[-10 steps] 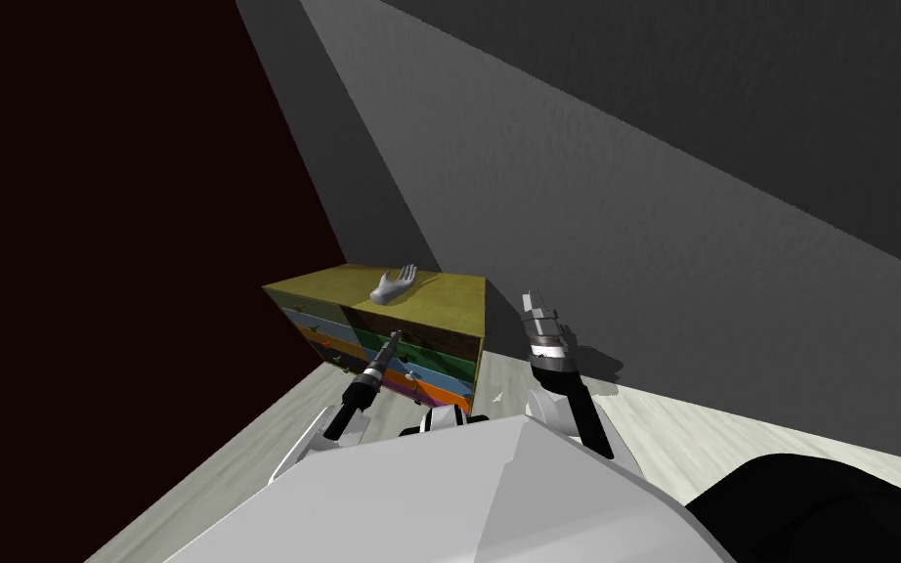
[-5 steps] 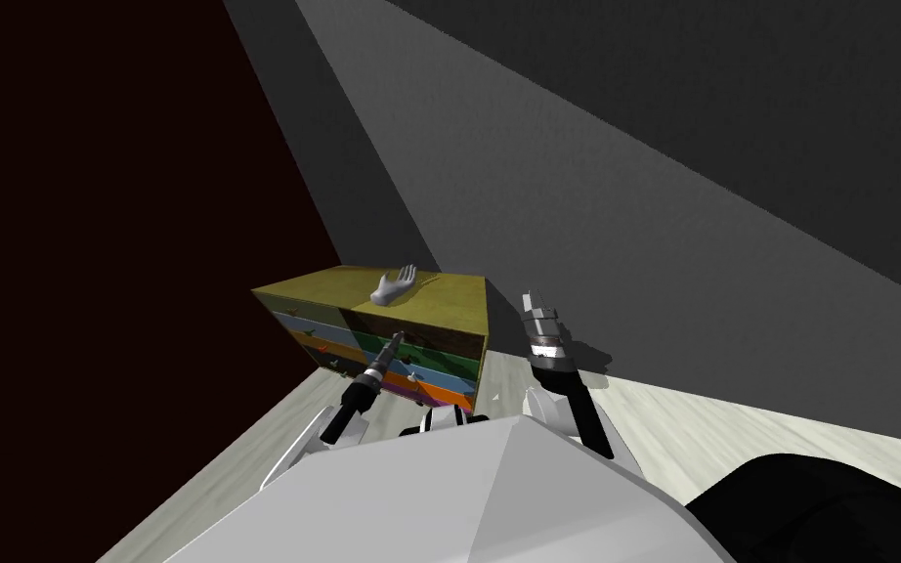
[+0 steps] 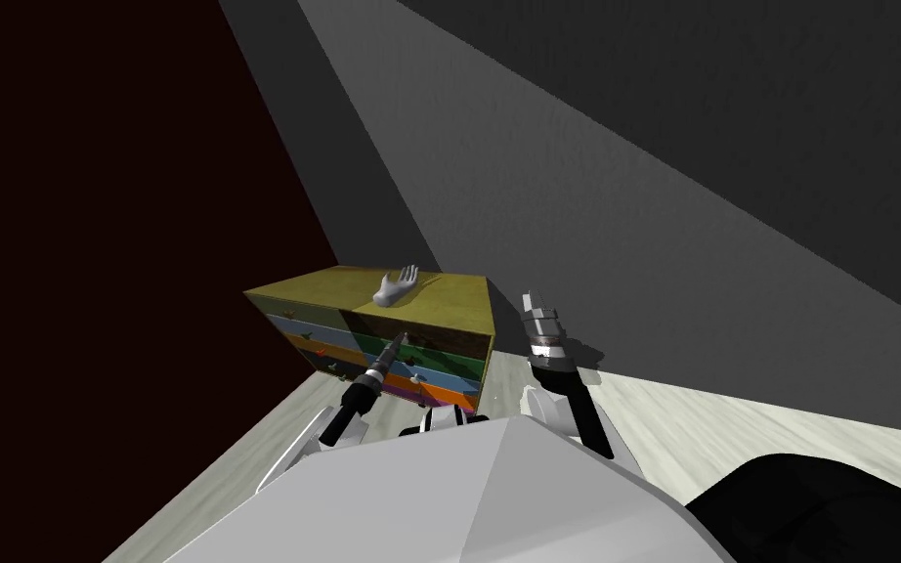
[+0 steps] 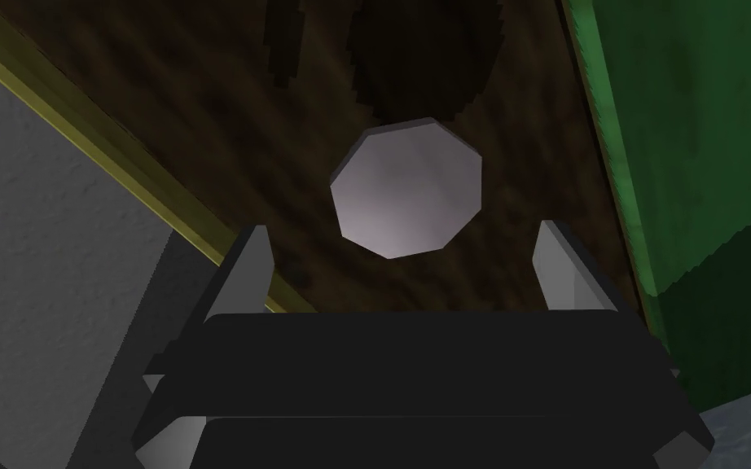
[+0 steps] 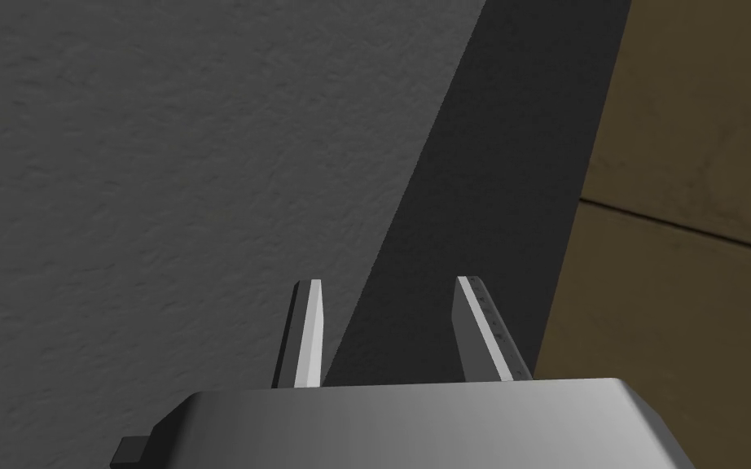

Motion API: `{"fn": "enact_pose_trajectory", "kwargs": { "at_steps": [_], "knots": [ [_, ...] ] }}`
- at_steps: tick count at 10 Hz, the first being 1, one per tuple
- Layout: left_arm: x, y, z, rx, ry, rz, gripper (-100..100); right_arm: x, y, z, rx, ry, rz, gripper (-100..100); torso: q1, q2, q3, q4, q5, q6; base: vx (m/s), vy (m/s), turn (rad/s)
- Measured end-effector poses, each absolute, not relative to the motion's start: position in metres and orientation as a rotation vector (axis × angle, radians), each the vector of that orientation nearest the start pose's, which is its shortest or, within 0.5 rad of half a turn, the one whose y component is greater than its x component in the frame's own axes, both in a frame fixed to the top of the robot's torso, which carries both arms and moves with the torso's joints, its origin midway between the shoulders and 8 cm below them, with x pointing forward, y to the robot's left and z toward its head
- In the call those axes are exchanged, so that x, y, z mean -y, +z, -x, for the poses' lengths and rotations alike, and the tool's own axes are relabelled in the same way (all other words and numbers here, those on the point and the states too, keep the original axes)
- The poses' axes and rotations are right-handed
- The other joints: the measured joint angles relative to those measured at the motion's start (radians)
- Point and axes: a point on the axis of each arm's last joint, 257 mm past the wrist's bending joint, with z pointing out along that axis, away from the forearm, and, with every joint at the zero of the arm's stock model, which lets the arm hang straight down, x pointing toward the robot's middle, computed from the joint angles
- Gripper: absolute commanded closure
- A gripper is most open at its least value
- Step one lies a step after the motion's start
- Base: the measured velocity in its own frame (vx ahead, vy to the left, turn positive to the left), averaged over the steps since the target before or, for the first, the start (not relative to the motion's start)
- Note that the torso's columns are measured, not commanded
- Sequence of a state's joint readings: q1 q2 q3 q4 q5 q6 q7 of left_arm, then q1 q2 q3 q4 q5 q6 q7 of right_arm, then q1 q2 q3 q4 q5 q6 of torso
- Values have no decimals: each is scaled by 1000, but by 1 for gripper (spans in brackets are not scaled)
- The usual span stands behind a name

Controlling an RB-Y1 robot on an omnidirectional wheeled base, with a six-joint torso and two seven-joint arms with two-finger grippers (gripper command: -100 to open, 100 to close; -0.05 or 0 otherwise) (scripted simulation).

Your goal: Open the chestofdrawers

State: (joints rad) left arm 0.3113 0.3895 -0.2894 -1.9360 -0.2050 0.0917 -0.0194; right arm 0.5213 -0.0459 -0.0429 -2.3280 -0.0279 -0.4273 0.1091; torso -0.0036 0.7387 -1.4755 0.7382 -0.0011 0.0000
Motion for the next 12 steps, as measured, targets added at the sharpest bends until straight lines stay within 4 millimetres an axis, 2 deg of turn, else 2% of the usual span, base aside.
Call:
{"fn": "enact_pose_trajectory", "kwargs": {
  "at_steps": [5, 6, 9, 11, 12],
  "knots": [
    [-186, -245, -429, -1652, -972, 701, 100, 294, 27, -343, -688, 1161, -627, 0, 4, 1, 1, 0, 1, 0, -135, 59, 35],
    [-186, -245, -428, -1653, -973, 701, -100, 294, 26, -343, -688, 1161, -627, 0, 1, -6, -3, -1, 0, 0, 67, -18, -70],
    [-186, -247, -431, -1658, -968, 711, -100, 294, 26, -343, -688, 1161, -627, 0, 1, -7, -5, -2, 0, 0, 153, -62, -39],
    [-187, -249, -432, -1659, -966, 715, -100, 294, 26, -343, -688, 1161, -627, 0, 6, 5, 3, 1, 2, 0, 51, -14, -4],
    [-187, -248, -432, -1659, -966, 715, 100, 294, 26, -343, -688, 1161, -627, 0, 6, 7, 5, 2, 2, 0, 12, -2, 0]
  ]
}}
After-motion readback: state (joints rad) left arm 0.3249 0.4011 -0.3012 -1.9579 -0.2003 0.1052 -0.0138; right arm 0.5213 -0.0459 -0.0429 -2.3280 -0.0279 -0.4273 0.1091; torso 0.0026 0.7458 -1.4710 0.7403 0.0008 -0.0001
